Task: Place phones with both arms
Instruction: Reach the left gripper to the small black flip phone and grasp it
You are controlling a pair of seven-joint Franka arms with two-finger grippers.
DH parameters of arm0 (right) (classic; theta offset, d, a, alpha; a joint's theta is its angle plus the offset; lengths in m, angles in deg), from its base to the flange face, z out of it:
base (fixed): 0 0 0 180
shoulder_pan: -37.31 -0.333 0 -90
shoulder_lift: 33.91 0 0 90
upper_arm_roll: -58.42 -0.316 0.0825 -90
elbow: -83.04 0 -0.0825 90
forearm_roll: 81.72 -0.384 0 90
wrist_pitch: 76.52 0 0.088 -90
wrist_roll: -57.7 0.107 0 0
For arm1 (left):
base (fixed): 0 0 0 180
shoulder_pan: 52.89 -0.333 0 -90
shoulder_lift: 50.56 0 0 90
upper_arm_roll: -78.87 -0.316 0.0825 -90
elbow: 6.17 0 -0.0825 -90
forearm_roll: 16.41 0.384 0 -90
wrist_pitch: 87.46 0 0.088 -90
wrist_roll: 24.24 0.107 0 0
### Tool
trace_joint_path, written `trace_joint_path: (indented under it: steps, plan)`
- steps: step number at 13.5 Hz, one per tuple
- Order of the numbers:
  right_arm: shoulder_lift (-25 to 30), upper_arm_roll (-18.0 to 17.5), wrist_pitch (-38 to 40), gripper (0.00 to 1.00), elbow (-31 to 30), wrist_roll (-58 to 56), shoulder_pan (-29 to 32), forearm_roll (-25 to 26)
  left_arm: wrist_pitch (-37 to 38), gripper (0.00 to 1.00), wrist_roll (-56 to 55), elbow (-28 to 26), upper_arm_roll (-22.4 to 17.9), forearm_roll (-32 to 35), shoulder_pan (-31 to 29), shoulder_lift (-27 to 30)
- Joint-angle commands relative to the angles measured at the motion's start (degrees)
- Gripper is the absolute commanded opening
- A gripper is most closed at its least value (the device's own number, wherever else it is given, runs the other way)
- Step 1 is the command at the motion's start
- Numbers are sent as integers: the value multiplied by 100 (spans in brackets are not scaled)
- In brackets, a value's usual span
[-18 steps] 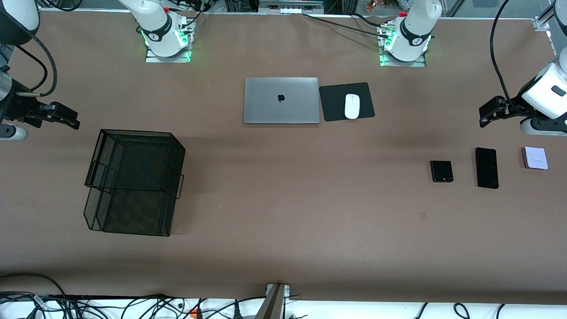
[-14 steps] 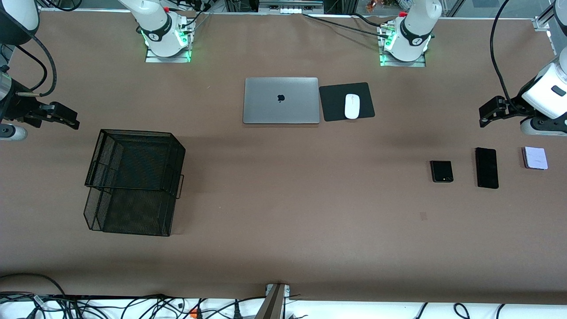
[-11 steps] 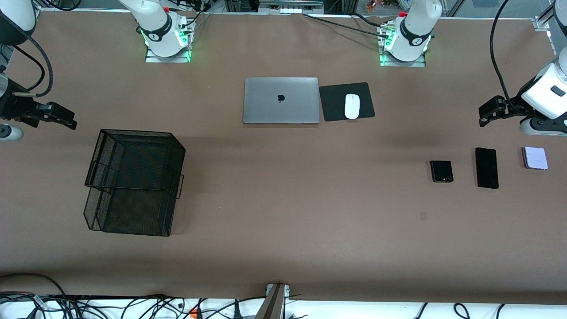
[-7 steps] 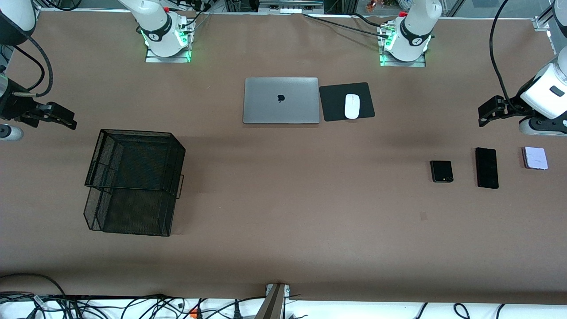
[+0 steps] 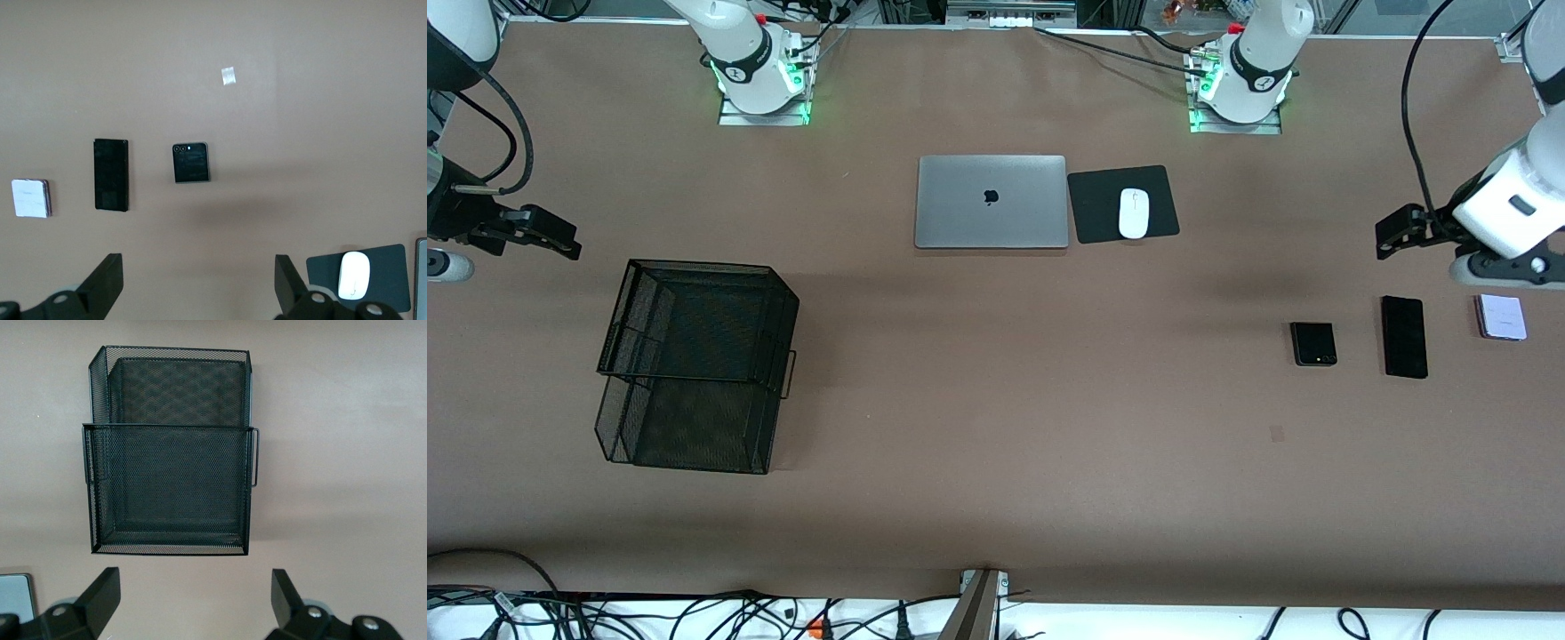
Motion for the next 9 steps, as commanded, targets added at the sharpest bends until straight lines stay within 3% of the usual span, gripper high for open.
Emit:
trace_joint_path:
  steps: [1,4,9]
  plan:
    - [52,-13,48,100,44,69,17,-56,95,100,121,110,-51,87,-122,-763]
    - [52,-13,48,100,44,60,17,-56,-824,100,121,-38,-52,148,-500,-1669]
    - [52,-13,57,100,44,60,17,-56,-3959,100,130,-1882,-52,183,-712,-1786]
